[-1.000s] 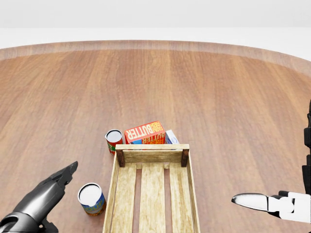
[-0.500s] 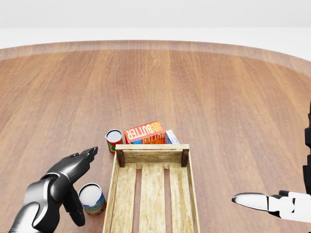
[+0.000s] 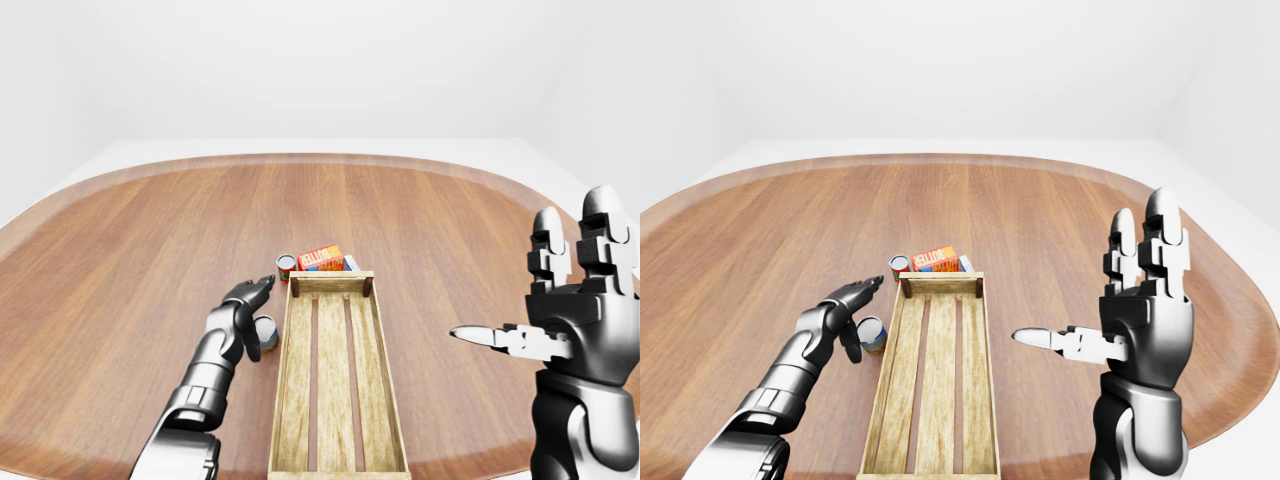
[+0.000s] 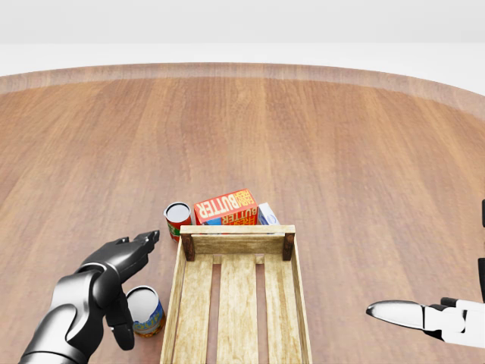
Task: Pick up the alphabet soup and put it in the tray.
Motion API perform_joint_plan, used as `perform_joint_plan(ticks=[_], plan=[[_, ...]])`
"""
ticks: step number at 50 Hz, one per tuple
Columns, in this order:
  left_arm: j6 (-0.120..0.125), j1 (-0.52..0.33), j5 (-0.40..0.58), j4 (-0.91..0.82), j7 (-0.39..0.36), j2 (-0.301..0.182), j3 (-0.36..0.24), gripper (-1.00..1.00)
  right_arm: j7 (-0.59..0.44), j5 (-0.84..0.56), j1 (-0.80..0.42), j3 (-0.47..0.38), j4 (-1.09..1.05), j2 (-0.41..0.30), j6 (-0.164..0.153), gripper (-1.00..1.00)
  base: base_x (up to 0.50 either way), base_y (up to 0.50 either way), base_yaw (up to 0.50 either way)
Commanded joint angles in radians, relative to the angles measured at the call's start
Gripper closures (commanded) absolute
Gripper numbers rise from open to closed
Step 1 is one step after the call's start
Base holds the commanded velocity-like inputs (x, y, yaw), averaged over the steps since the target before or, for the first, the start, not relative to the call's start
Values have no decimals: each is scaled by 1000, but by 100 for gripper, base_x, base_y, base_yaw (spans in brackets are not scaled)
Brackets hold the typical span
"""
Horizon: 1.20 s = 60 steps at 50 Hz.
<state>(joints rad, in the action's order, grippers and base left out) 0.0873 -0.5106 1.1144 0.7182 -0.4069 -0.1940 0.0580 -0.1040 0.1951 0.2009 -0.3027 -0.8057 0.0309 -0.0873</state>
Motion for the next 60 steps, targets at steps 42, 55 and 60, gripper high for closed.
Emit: perform_joint_plan(ticks=[42,55,60], plan=[[0,-88,-20,326,171,17,33,-100,-5,15,5,-16,-12,4,0,-100,0,0,0],[0,-134,-53,426,198,23,36,-100,-2,8,4,-6,4,3,0,-100,0,0,0],[0,-141,-61,427,183,22,40,-100,0,7,2,-3,5,2,0,-100,0,0,0]])
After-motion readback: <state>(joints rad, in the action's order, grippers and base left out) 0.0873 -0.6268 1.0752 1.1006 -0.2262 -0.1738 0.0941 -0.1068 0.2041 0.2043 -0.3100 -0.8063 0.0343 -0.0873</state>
